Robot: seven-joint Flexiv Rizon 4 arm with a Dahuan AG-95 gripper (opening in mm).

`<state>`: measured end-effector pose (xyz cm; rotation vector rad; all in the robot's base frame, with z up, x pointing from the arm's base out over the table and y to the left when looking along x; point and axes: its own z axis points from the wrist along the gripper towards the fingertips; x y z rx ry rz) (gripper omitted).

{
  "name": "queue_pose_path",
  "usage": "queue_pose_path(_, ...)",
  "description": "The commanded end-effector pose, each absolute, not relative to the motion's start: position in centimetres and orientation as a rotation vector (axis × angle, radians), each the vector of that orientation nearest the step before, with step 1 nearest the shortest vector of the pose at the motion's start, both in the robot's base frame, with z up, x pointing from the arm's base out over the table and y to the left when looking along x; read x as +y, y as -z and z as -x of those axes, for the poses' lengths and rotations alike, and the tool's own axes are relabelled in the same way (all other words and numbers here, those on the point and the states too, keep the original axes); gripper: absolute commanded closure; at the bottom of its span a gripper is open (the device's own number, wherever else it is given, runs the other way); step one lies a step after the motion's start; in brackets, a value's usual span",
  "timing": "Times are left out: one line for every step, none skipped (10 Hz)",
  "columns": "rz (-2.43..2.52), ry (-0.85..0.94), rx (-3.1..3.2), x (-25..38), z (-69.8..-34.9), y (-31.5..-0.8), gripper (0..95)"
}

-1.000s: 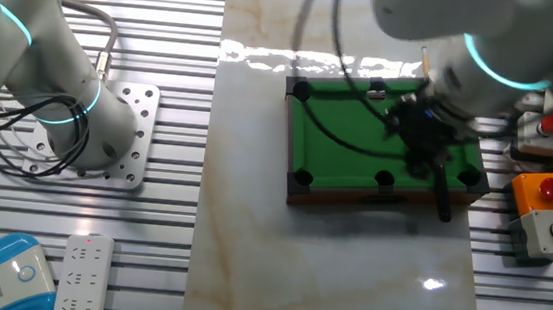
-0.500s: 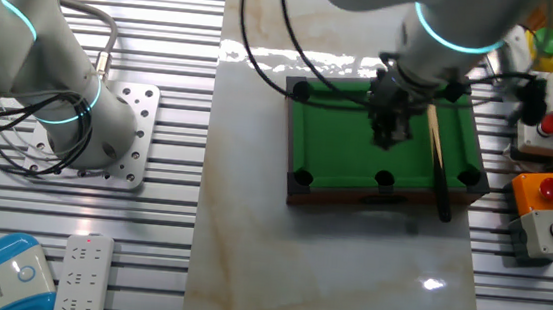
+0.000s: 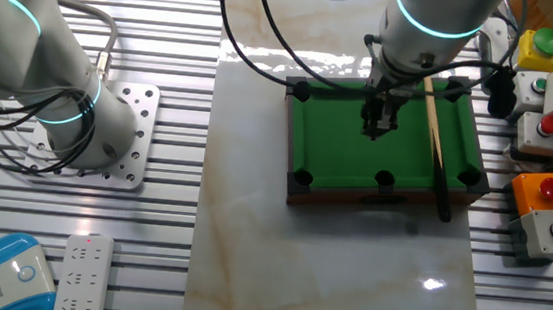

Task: Hit the pool ball

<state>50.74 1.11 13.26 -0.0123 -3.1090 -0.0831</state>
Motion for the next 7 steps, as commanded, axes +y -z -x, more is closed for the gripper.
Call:
queue_pose_path(0.003, 0.097, -3.094, 1.12, -50.73, -13.29, 57.0)
queue_pose_path(0.012, 0.089, -3.089, 1.12, -50.72, -13.29, 57.0)
queue_pose_path(0.016, 0.092, -3.087, 1.12, -50.72, -13.29, 57.0)
queue_pose_path(0.015, 0.092, -3.087, 1.12, -50.72, -13.29, 57.0)
queue_pose_path(0.022, 0.093, -3.089, 1.12, -50.72, -13.31, 57.0)
queue_pose_path(0.017, 0.093, -3.087, 1.12, -50.72, -13.31, 57.0)
queue_pose_path(0.016, 0.094, -3.087, 1.12, -50.72, -13.31, 57.0)
